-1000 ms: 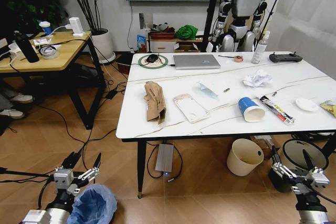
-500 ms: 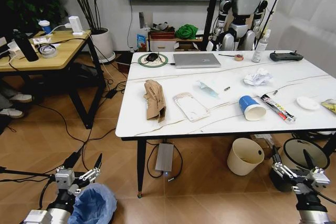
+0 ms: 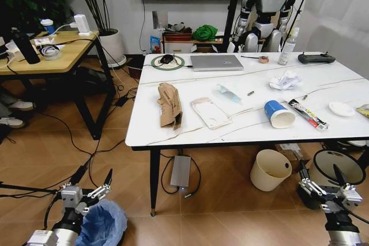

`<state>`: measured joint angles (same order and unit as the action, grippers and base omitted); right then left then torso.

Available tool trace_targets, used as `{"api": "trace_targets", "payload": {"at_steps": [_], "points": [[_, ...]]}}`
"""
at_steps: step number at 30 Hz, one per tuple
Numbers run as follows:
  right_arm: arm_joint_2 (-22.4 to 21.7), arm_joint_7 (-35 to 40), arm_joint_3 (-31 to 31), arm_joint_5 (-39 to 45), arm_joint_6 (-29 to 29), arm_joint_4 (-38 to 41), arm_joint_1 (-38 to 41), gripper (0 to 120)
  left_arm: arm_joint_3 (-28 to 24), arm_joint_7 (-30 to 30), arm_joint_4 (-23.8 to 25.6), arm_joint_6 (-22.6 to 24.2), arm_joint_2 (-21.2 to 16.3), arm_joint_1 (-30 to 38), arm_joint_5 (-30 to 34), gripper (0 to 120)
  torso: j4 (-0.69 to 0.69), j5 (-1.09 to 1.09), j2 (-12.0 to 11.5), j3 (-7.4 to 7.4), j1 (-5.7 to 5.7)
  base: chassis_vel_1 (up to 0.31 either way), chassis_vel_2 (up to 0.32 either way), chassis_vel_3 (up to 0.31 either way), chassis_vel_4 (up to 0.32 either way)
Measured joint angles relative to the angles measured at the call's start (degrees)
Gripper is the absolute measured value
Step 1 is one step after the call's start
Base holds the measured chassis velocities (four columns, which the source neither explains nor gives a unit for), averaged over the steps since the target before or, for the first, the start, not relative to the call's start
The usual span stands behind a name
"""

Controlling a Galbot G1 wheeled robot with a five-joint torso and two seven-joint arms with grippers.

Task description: Pick up the trash bin and place the trash from the table into it.

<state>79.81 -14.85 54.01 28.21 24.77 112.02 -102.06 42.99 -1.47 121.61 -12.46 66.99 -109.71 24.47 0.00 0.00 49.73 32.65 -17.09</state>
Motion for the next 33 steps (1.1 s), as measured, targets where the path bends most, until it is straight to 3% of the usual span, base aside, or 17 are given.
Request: {"api": "trace_targets", "payload": {"at_steps": [33], "points": [[-0.23, 0.13, 0.10, 0.24, 0.00, -0.12, 0.29, 100, -0.69, -0.15, -0.33, 0.14, 0.31, 0.17, 0.06, 100, 0.00, 0.00, -8.75, -5.10, 3.65, 0.000, 0.000, 0.000, 0.000]]}}
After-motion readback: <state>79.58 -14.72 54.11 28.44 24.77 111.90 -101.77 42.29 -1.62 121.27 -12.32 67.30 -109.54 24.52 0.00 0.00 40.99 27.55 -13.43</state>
